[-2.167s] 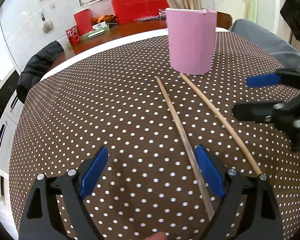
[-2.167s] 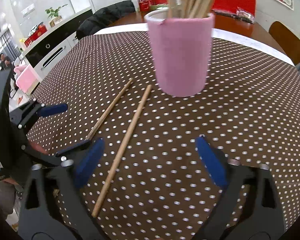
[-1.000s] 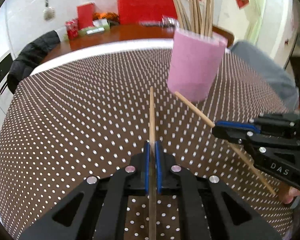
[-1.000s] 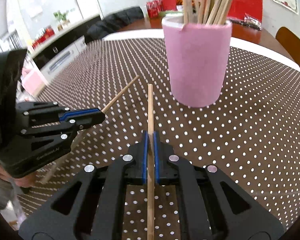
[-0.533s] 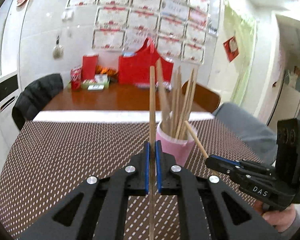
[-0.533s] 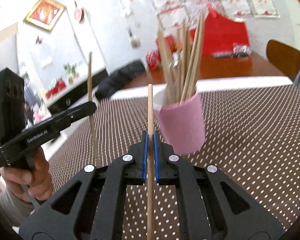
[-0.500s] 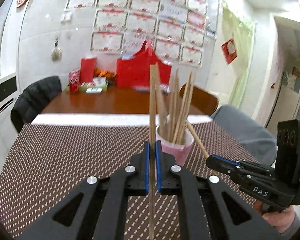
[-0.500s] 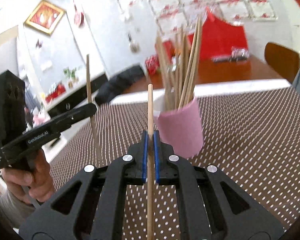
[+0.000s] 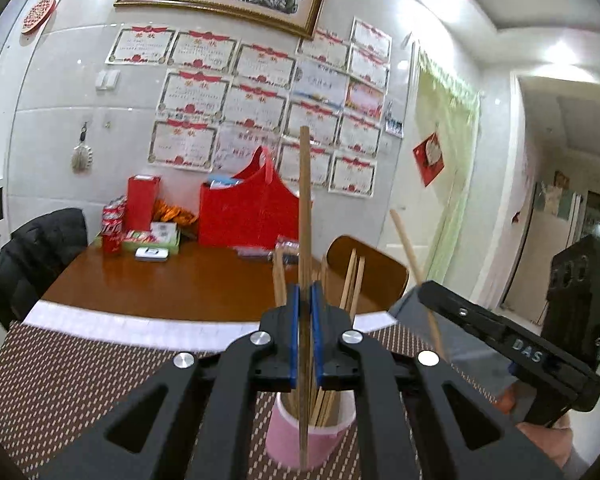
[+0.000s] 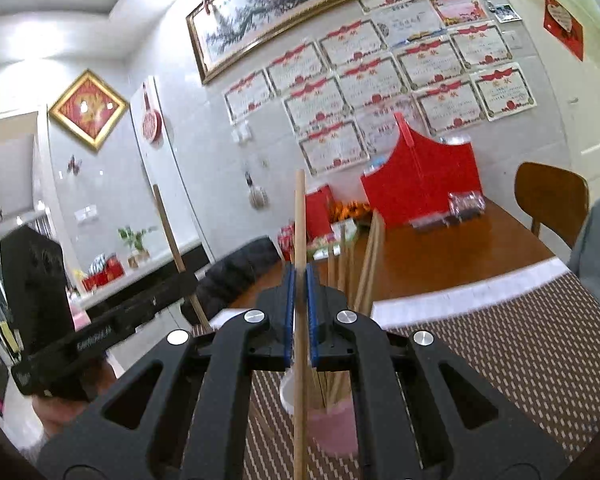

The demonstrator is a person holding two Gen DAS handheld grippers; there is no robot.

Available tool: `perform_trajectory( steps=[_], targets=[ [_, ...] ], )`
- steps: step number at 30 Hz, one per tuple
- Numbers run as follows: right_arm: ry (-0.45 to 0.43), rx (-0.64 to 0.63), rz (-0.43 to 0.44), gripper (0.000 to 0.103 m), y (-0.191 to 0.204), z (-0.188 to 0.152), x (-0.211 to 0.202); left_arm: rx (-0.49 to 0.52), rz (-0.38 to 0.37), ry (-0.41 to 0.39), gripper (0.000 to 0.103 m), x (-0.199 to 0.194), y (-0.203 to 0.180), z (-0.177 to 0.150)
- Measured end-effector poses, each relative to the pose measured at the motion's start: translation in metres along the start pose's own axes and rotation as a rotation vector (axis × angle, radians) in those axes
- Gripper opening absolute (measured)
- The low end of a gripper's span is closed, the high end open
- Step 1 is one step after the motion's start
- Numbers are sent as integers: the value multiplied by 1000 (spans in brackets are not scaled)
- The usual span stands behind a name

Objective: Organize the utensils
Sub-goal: 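Lift both held chopsticks upright above the pink cup, then drop both chopsticks into the pink cup by opening both grippers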

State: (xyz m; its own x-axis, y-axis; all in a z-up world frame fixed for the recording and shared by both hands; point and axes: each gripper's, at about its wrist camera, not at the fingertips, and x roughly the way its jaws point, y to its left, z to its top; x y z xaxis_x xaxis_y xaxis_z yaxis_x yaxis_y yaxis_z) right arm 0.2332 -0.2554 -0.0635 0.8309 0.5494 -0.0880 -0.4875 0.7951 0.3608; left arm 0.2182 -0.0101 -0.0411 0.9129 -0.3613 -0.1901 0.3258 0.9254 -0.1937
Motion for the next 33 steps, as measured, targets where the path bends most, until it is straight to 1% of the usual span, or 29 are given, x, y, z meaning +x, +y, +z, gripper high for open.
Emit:
perform_trajectory(
  steps=[5,9,13,17,18,22,27,33],
  targets=[
    [-63,45,32,6,-4,21,22,-5,-47,-40,6,21,-2,12],
    [-121,85,45,6,-11,30,37,3,-55,-48,6,35,-4,19],
    [-141,101,43,6,-18,27,48,19,-63,-37,6,43,-5,17],
    [-149,115,22,6,-26,17,60,47,-60,-20,6,52,-5,12],
    [-141,108,17,6,-25,16,64,57,-53,-21,6,52,-5,12],
    [-168,80,-24,6,-21,11,66,76,-54,3,6,54,-5,10],
    [-190,77,-57,6,-20,4,68,66,-57,40,6,60,0,7],
    [-178,32,-82,6,-12,-6,75,74,-58,55,6,64,0,3]
  ],
)
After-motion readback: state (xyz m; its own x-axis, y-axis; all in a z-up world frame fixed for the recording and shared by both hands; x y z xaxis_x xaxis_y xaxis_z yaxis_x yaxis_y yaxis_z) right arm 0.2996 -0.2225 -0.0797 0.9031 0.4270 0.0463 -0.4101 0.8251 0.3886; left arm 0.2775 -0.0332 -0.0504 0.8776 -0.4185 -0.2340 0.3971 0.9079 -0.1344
